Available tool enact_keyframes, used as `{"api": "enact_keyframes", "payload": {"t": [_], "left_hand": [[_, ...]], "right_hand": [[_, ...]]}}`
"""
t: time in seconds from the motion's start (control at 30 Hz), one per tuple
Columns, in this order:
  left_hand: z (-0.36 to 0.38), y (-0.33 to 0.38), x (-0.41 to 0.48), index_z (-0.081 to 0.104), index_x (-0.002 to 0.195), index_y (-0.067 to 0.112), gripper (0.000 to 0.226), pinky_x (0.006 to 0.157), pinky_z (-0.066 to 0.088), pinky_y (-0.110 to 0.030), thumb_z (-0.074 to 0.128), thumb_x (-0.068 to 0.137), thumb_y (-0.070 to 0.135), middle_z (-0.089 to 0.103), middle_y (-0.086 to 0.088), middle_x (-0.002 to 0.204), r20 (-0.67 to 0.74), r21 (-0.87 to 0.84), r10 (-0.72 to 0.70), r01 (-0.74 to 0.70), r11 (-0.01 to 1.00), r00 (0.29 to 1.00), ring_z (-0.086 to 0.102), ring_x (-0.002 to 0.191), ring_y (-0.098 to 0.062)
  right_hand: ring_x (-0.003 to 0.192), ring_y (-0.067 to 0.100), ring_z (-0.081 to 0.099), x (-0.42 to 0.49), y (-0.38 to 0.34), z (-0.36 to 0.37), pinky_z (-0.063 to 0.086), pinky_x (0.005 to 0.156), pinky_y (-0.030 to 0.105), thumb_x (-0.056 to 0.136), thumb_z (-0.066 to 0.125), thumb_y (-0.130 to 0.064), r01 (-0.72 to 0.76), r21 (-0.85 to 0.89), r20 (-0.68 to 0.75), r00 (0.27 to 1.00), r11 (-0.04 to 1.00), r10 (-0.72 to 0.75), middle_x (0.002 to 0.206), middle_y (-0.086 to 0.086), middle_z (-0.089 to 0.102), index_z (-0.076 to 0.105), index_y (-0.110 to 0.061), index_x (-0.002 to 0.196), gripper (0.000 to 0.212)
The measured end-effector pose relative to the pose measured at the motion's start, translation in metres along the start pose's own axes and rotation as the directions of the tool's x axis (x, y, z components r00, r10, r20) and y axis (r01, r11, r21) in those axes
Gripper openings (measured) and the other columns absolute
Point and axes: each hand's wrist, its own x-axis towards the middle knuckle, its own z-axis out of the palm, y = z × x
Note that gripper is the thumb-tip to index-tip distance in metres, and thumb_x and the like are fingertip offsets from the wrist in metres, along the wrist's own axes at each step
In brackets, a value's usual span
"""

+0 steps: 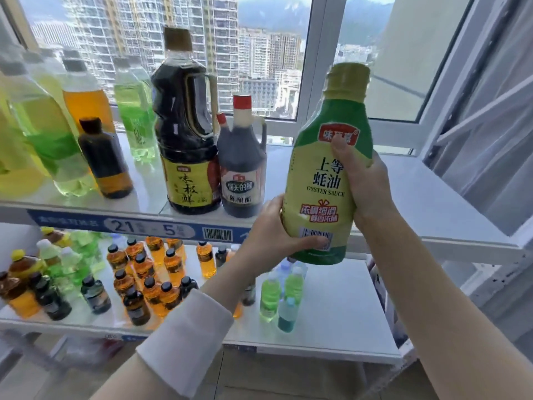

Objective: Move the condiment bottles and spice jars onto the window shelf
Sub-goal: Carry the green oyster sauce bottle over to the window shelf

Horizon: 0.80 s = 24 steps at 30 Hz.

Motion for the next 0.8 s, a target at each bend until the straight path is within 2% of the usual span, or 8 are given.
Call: {"api": "enact_keyframes", "payload": {"t": [0.1, 0.23, 0.33, 0.43, 0.53, 0.6, 0.67, 0.8], "left_hand": [[0.0, 0.001, 0.018, 0.044, 0.125, 0.019, 0.084, 0.083, 0.056, -0.031, 0.088, 0.054, 0.03, 0.055, -0.002, 0.117, -0.053, 0.011, -0.009, 0.01, 1.0, 0.999, 0.057, 0.104, -0.013], [-0.002, -0.003, 0.038, 0.048, 0.114, 0.021, 0.073, 0.082, 0.056, -0.03, 0.089, 0.052, 0.022, 0.059, -0.001, 0.111, -0.111, 0.009, -0.008, 0.009, 1.0, 0.994, 0.058, 0.101, -0.012], [-0.002, -0.011, 0.049, 0.05, 0.111, 0.023, 0.073, 0.085, 0.054, -0.035, 0.09, 0.05, 0.024, 0.061, 0.001, 0.109, -0.166, 0.035, 0.011, -0.005, 0.999, 0.986, 0.057, 0.102, -0.012], [-0.001, -0.016, 0.054, 0.05, 0.117, 0.022, 0.079, 0.086, 0.053, -0.038, 0.09, 0.049, 0.029, 0.062, 0.003, 0.109, -0.209, 0.051, 0.021, -0.011, 0.999, 0.978, 0.057, 0.104, -0.012], [0.001, -0.021, 0.057, 0.048, 0.12, 0.023, 0.085, 0.086, 0.053, -0.04, 0.088, 0.046, 0.036, 0.063, 0.003, 0.11, -0.241, 0.057, 0.018, -0.004, 0.998, 0.97, 0.058, 0.105, -0.014], [0.002, -0.023, 0.057, 0.047, 0.122, 0.023, 0.084, 0.087, 0.053, -0.04, 0.089, 0.05, 0.032, 0.062, 0.003, 0.112, -0.255, 0.051, 0.007, 0.006, 0.999, 0.967, 0.058, 0.106, -0.014], [0.004, -0.027, 0.06, 0.047, 0.123, 0.022, 0.082, 0.088, 0.053, -0.04, 0.089, 0.053, 0.026, 0.063, 0.004, 0.113, -0.257, 0.049, 0.004, 0.009, 0.999, 0.966, 0.058, 0.106, -0.014], [0.008, -0.037, 0.064, 0.047, 0.124, 0.023, 0.085, 0.088, 0.052, -0.04, 0.089, 0.05, 0.029, 0.063, 0.005, 0.112, -0.267, 0.071, -0.012, 0.032, 0.997, 0.964, 0.057, 0.106, -0.015]], "right_hand": [[0.081, 0.016, 0.07, 0.024, 0.005, 0.002, 0.057, 0.068, 0.031, 0.054, 0.074, -0.052, 0.031, -0.017, 0.015, 0.999, 0.999, -0.03, 0.094, 0.0, 0.07, 0.055, -0.024, 0.096, 0.054], [0.085, 0.016, 0.069, 0.046, 0.016, 0.005, 0.057, 0.071, 0.031, 0.051, 0.071, -0.05, 0.084, -0.011, 0.052, 0.995, 0.996, -0.084, 0.095, 0.0, 0.069, 0.055, -0.025, 0.097, 0.055], [0.083, 0.014, 0.069, 0.06, 0.025, 0.007, 0.057, 0.069, 0.029, 0.058, 0.08, -0.047, 0.111, -0.015, 0.059, 0.992, 0.994, -0.11, 0.093, -0.003, 0.069, 0.055, -0.026, 0.097, 0.051], [0.077, 0.008, 0.07, 0.068, 0.032, 0.009, 0.057, 0.067, 0.027, 0.059, 0.072, -0.041, 0.127, 0.012, 0.069, 0.989, 0.992, -0.128, 0.087, -0.007, 0.069, 0.055, -0.027, 0.093, 0.04], [0.078, 0.008, 0.07, 0.071, 0.038, 0.012, 0.056, 0.067, 0.025, 0.052, 0.075, -0.047, 0.149, 0.014, 0.091, 0.985, 0.989, -0.15, 0.087, -0.008, 0.068, 0.055, -0.029, 0.092, 0.048], [0.079, 0.007, 0.069, 0.074, 0.041, 0.014, 0.056, 0.068, 0.025, 0.046, 0.072, -0.051, 0.165, -0.002, 0.099, 0.981, 0.986, -0.164, 0.087, -0.009, 0.068, 0.055, -0.03, 0.091, 0.053], [0.078, 0.005, 0.069, 0.078, 0.045, 0.016, 0.056, 0.069, 0.026, 0.046, 0.074, -0.049, 0.179, -0.024, 0.104, 0.979, 0.984, -0.176, 0.086, -0.01, 0.068, 0.055, -0.031, 0.09, 0.052], [0.076, 0.004, 0.068, 0.081, 0.057, 0.014, 0.055, 0.067, 0.024, 0.049, 0.076, -0.045, 0.188, -0.035, 0.105, 0.977, 0.982, -0.184, 0.085, -0.011, 0.067, 0.055, -0.031, 0.091, 0.049]]}}
